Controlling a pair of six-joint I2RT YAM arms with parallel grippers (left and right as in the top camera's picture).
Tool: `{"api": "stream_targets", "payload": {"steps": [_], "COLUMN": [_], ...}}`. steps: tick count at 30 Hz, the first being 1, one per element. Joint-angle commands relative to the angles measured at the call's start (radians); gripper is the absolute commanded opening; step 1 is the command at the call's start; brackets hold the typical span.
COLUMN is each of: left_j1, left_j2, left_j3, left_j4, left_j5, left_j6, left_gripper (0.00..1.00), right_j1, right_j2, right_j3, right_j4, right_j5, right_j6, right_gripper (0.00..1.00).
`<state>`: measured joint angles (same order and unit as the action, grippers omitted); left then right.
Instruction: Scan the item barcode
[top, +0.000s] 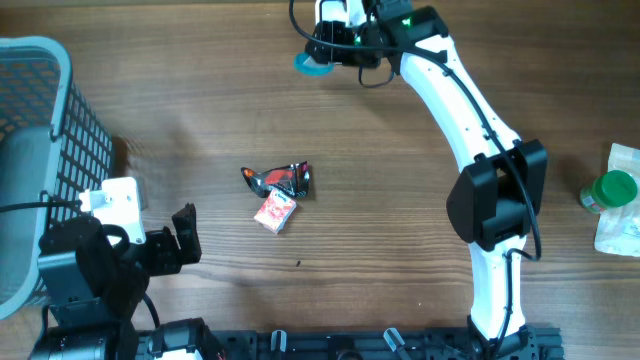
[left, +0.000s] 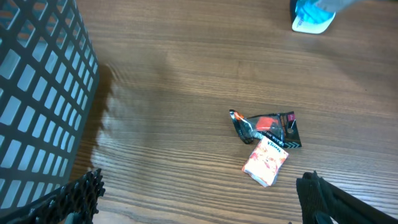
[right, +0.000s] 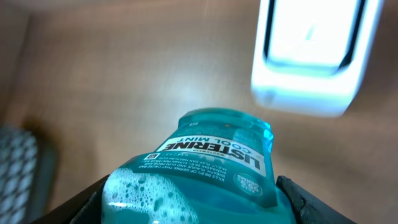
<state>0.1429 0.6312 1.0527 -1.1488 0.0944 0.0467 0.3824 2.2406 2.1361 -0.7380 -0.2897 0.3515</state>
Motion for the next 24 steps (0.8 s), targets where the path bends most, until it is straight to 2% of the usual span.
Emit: {"api": "stream_targets", "payload": {"steps": [1, 5, 7, 12, 15, 19, 24], "left_j1": [-0.006, -0.006, -0.006, -0.006, -0.006, -0.006, -0.006], "left_j2": [-0.002, -0.002, -0.002, -0.002, -0.002, -0.002, -0.002], "left_j3": [-0.001, -0.001, -0.001, -0.001, -0.001, -0.001, -0.001], "left_j4": [0.003, 0.003, 0.003, 0.003, 0.003, 0.003, 0.003], "left_j5": [0.005, 0.005, 0.005, 0.005, 0.005, 0.005, 0.005], "left_j6": [-0.010, -0.010, -0.010, -0.010, -0.010, -0.010, -0.010], "left_gripper": [1.00, 1.00, 1.00, 1.00, 1.00, 1.00, 1.00], "right_j1": [0.014, 0.014, 0.009, 0.008, 0.007, -0.042, -0.139], "right_j2": [-0.003, -0.002, 0.000, 0.029, 0.059, 0.085, 0.103], "right_j3": [0.033, 0.031, 0.029, 0.028, 0.028, 0.024, 0.024], "right_j4": [0.117, 0.229, 0.268, 0.387, 0.419, 0.420, 0.445], "right_j5": [0.117, 0.103, 0.059, 0.129, 0.101, -0.222, -0.564], "right_j6": [-0.082, -0.091, -0.133, -0.197, -0.249, -0.380, -0.476], "right_gripper": [0.38, 0.38, 0.38, 0.38, 0.38, 0.38, 0.38]}}
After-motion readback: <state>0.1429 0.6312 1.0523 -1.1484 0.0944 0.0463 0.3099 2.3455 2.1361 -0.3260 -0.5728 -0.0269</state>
